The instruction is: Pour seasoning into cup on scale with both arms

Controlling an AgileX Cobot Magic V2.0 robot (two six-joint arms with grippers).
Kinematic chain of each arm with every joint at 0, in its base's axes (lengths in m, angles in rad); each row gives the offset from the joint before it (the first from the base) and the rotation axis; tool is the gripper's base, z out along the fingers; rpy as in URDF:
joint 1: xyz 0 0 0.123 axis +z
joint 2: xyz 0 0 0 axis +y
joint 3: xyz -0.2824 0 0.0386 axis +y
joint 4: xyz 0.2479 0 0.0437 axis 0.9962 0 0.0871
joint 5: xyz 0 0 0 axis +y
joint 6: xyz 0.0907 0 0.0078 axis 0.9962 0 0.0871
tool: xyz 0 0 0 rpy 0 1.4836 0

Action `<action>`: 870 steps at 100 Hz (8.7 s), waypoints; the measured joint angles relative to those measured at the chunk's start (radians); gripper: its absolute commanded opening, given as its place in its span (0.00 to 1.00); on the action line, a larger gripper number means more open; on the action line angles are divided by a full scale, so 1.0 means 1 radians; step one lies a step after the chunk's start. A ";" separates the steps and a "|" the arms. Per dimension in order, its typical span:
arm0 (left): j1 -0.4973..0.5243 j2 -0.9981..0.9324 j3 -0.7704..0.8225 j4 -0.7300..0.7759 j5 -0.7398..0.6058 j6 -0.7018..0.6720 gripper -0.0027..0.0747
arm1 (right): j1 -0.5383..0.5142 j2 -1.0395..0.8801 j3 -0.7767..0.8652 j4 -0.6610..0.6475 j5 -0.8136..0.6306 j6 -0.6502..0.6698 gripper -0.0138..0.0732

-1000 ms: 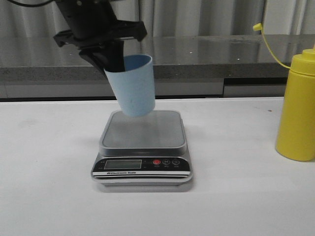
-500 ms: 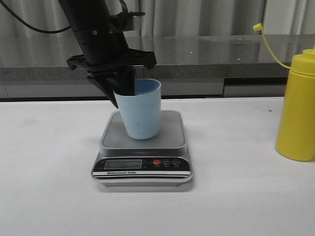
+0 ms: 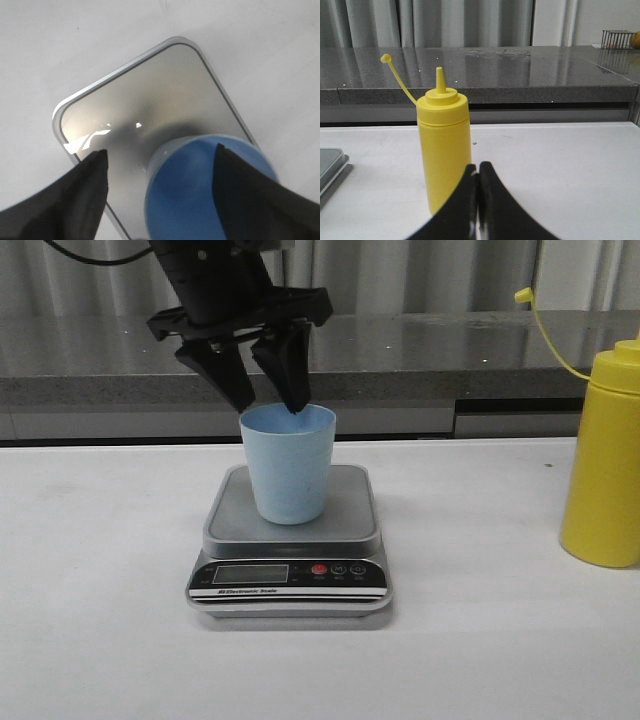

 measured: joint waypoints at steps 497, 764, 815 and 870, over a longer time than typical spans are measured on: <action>0.430 -1.810 1.415 0.062 -0.493 -0.072 0.01 | 0.086 1.351 -0.386 0.078 -0.457 0.000 0.90; 0.430 -1.810 1.415 0.062 -0.495 -0.072 0.01 | 0.424 1.452 -0.968 -1.257 0.214 0.406 0.55; 0.430 -1.810 1.415 0.062 -0.495 -0.072 0.01 | 0.523 1.559 -0.992 -1.671 0.360 0.473 0.55; 0.430 -1.810 1.415 0.062 -0.495 -0.072 0.01 | 0.583 1.631 -0.994 -1.689 0.411 0.241 0.55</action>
